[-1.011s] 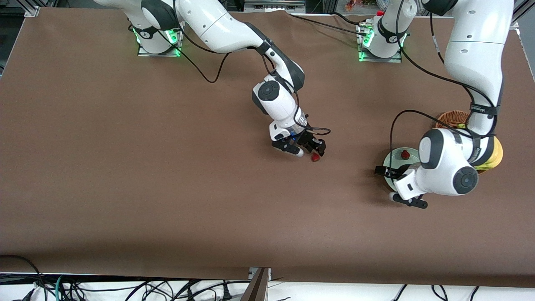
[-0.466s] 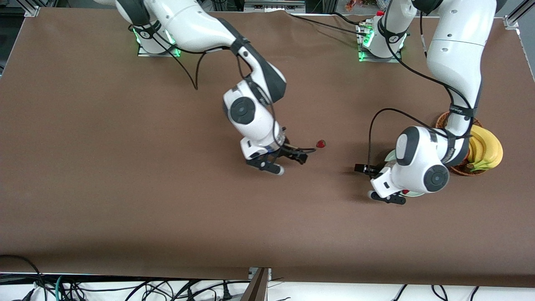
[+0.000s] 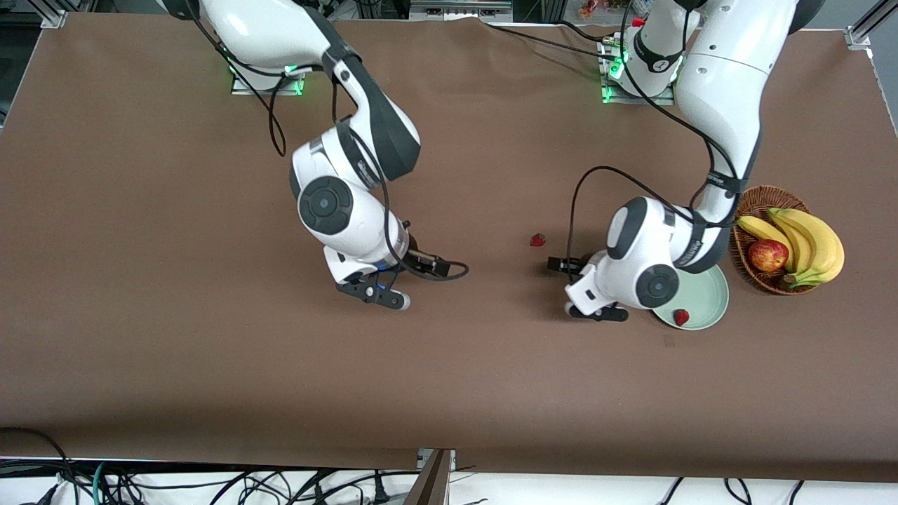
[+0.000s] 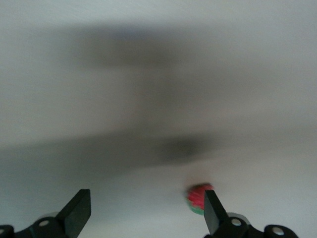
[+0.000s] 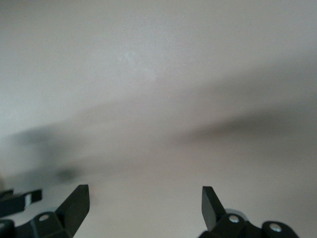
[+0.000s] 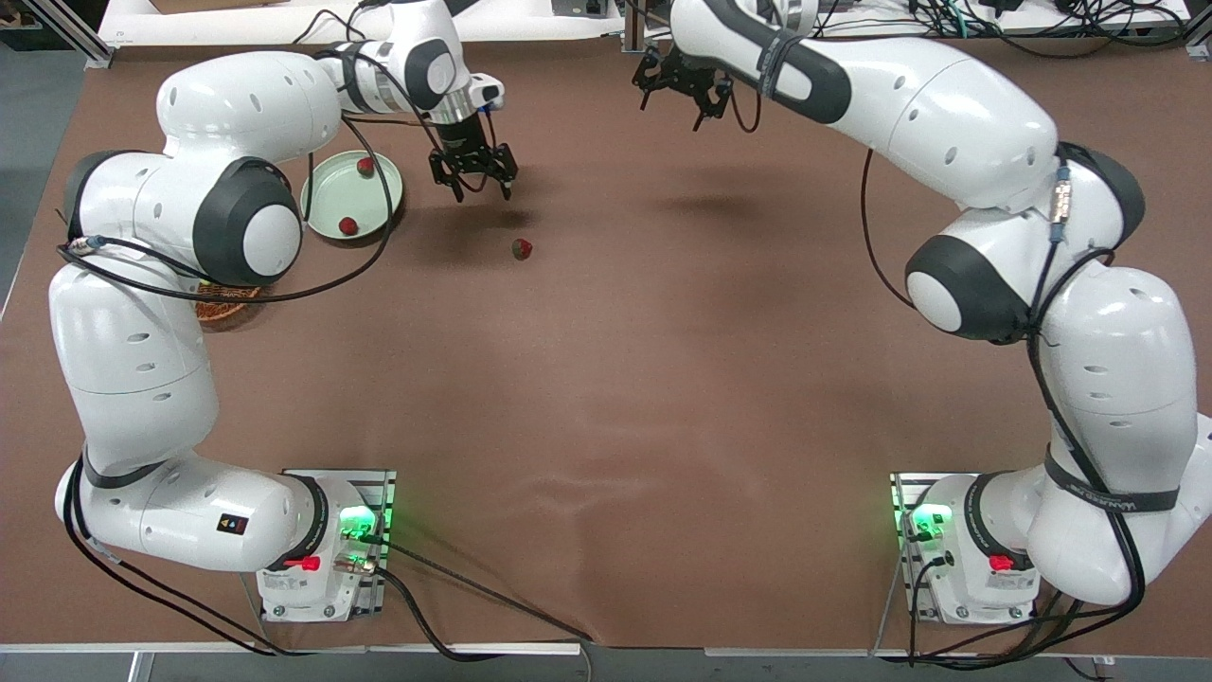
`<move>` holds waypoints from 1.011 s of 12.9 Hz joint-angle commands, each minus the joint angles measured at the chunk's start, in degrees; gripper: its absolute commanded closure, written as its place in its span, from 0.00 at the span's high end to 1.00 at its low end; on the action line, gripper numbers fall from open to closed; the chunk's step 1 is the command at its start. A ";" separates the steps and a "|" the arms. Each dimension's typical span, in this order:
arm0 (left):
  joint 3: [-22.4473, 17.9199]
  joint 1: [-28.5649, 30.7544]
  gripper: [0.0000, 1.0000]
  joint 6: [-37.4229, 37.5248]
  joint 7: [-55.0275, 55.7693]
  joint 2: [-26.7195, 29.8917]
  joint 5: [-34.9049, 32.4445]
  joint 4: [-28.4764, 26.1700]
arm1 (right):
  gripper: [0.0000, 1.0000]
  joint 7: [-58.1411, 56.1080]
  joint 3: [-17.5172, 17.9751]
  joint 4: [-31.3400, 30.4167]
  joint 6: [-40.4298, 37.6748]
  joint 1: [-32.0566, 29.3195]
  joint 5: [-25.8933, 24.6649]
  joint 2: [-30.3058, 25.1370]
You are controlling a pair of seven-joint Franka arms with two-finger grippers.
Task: Collect all strawberries into plate
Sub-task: 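Retract the right arm to rest while the left gripper reaches the strawberry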
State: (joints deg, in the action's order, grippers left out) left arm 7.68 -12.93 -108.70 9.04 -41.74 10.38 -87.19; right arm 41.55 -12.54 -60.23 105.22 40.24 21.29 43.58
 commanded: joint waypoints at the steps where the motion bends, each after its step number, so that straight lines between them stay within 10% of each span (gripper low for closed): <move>1: -0.12 -4.53 1.00 0.94 0.54 1.04 0.35 -2.63 | 1.00 -5.13 -0.47 -3.13 -6.24 0.81 -6.84 -6.64; 9: -0.03 -10.27 1.00 -0.73 -6.04 0.43 -10.37 -4.92 | 1.00 -15.78 0.06 -26.15 -6.08 -1.20 -12.75 -27.04; 13: -0.03 -11.23 1.00 -3.53 -6.84 0.43 -15.64 -6.32 | 1.00 -22.28 13.04 -33.45 -6.69 -18.30 -15.13 -35.56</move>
State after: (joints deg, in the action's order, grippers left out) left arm 8.13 -23.24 -110.01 3.55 -41.89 -2.95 -91.84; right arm 22.94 -6.41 -87.45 98.12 30.74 7.39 14.44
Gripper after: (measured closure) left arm 0.000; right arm 0.000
